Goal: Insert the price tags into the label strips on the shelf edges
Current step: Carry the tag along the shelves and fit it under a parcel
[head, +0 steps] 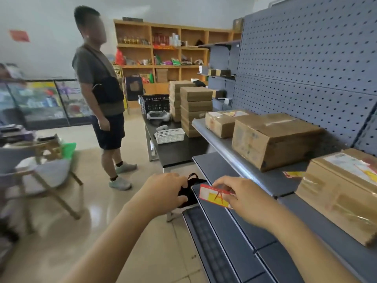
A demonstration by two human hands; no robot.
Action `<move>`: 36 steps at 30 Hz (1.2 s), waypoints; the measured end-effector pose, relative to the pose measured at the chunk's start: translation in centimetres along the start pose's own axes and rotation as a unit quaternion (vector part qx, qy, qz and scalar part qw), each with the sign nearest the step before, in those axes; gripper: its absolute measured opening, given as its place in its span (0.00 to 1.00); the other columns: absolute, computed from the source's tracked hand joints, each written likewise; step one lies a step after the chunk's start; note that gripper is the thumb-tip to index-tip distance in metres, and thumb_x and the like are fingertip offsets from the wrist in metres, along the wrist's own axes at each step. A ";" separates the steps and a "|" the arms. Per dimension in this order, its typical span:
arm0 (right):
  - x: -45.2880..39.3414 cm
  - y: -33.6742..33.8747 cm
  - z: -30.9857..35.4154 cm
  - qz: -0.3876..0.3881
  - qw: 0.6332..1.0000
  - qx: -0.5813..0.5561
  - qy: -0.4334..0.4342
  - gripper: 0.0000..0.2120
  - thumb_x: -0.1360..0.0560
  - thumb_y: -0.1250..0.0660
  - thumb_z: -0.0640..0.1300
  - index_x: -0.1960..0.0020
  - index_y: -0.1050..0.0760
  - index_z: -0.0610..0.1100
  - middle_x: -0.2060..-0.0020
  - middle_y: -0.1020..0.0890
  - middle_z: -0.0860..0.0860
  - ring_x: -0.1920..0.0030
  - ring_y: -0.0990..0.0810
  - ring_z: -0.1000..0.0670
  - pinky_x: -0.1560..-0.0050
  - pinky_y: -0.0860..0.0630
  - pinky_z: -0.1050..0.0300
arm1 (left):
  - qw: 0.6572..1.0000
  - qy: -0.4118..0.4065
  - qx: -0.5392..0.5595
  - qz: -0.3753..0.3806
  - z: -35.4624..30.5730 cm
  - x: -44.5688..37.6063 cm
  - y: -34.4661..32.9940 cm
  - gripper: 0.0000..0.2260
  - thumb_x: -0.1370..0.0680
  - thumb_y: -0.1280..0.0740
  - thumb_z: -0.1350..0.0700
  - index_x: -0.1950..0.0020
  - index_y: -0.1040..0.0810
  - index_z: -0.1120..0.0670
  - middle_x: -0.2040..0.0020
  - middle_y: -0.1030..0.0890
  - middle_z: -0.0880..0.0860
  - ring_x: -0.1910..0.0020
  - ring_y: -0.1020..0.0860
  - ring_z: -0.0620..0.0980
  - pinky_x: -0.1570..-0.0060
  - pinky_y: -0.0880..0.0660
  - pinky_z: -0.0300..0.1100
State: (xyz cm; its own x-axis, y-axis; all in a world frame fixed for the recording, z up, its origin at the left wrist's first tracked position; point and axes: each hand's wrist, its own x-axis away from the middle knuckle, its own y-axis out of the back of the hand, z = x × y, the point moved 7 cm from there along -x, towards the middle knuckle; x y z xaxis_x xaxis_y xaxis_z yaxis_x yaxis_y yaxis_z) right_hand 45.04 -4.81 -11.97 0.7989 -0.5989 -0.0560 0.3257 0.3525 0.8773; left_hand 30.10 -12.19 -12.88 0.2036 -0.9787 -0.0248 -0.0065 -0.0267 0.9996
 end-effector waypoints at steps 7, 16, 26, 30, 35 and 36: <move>-12.9 -0.8 -1.7 0.015 1.000 0.001 0.011 0.13 0.22 0.40 0.42 0.40 0.29 0.54 0.44 0.23 0.52 0.48 0.24 0.51 0.49 0.23 0.52 | 0.999 0.030 0.034 0.016 7.6 -9.0 -0.5 0.16 0.23 0.35 0.44 0.37 0.28 0.46 0.42 0.23 0.45 0.46 0.24 0.46 0.50 0.27 0.40; -27.3 -1.9 -3.4 0.045 0.999 0.016 -0.003 0.11 0.23 0.39 0.44 0.41 0.27 0.52 0.45 0.23 0.51 0.49 0.24 0.52 0.48 0.22 0.52 | 0.999 0.029 0.004 0.035 16.3 -19.9 -0.8 0.17 0.23 0.36 0.45 0.36 0.29 0.47 0.42 0.23 0.47 0.44 0.24 0.48 0.45 0.26 0.44; -41.1 -4.7 -4.1 0.018 0.994 0.012 -0.103 0.09 0.23 0.41 0.43 0.48 0.26 0.52 0.50 0.22 0.51 0.54 0.23 0.52 0.55 0.24 0.55 | 0.997 -0.065 -0.022 0.045 27.1 -32.7 -2.5 0.16 0.23 0.36 0.45 0.37 0.29 0.48 0.41 0.23 0.49 0.42 0.24 0.51 0.43 0.27 0.48; -44.8 -4.6 -4.6 -0.016 0.989 -0.001 -0.149 0.08 0.22 0.42 0.43 0.49 0.25 0.52 0.51 0.21 0.50 0.55 0.22 0.53 0.57 0.24 0.56 | 0.991 -0.121 -0.026 0.058 29.4 -38.1 -2.5 0.18 0.23 0.36 0.45 0.35 0.30 0.48 0.40 0.24 0.50 0.42 0.24 0.52 0.45 0.27 0.48; -47.0 -4.5 -6.5 -0.049 0.977 0.006 -0.206 0.07 0.22 0.41 0.44 0.53 0.27 0.55 0.53 0.19 0.55 0.55 0.21 0.54 0.56 0.22 0.53 | 0.979 -0.193 -0.006 0.068 29.3 -43.8 -3.4 0.17 0.24 0.35 0.44 0.36 0.29 0.46 0.41 0.23 0.48 0.43 0.24 0.51 0.47 0.28 0.46; -47.2 -4.3 -7.3 -0.058 0.973 0.009 -0.222 0.07 0.23 0.41 0.45 0.53 0.27 0.55 0.53 0.18 0.56 0.56 0.21 0.54 0.56 0.21 0.51 | 0.975 -0.212 -0.002 0.069 28.8 -44.8 -3.7 0.17 0.24 0.35 0.44 0.36 0.29 0.46 0.41 0.23 0.48 0.43 0.24 0.51 0.47 0.29 0.46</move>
State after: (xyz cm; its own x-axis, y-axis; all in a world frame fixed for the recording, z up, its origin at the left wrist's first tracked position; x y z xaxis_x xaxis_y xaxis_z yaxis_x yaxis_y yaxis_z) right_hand 9.64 27.14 -16.54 0.4589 -0.8869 0.0537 0.3885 0.2547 0.8856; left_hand -7.18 25.88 -15.81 -0.2209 -0.9692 0.1089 -0.0004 0.1117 0.9937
